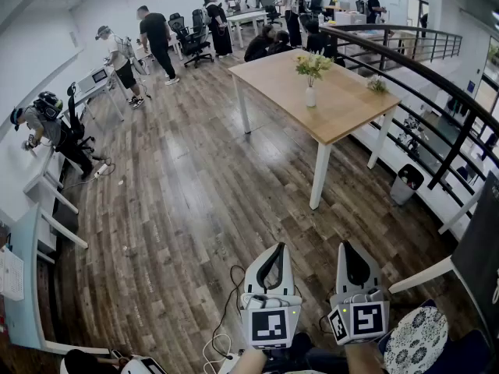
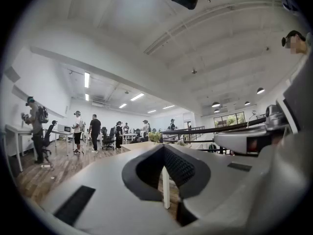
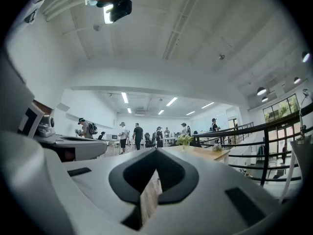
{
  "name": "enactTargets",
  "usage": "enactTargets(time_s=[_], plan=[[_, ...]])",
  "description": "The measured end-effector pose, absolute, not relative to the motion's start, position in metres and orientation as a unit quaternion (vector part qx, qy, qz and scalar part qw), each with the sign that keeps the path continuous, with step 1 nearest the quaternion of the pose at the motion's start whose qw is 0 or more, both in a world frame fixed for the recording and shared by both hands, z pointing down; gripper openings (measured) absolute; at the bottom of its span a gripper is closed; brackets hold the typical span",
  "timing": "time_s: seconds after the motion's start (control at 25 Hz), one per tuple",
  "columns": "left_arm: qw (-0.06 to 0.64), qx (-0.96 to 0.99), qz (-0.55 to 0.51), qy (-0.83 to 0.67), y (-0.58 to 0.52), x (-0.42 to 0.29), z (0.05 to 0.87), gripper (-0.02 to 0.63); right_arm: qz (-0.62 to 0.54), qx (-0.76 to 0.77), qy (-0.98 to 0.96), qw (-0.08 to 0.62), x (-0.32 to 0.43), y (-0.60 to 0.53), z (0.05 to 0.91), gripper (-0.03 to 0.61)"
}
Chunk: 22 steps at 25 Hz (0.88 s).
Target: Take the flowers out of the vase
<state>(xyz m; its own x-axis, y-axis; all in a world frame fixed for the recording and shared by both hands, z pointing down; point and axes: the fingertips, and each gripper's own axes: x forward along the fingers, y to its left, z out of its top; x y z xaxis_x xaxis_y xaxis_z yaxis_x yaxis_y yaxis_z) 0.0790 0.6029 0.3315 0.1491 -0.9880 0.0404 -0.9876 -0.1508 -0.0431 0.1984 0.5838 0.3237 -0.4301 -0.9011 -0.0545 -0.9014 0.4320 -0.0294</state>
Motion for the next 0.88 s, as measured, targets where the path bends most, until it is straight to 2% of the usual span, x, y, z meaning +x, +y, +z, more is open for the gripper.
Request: enactTargets(time_s=[0.48,0.88], plan=[[0.003,-0.744,-0.035,0.667,0.602,0.1,0.339,0.014,-0.009,-0.528,0.848,0.031,0.229,0.573,0.335,-0.005],[-0.006,-0.739,-0.047,0.672,0.594,0.091,0.345,0.014,-0.018,-0.515,0.857,0.026,0.219,0.562,0.341,-0.005]])
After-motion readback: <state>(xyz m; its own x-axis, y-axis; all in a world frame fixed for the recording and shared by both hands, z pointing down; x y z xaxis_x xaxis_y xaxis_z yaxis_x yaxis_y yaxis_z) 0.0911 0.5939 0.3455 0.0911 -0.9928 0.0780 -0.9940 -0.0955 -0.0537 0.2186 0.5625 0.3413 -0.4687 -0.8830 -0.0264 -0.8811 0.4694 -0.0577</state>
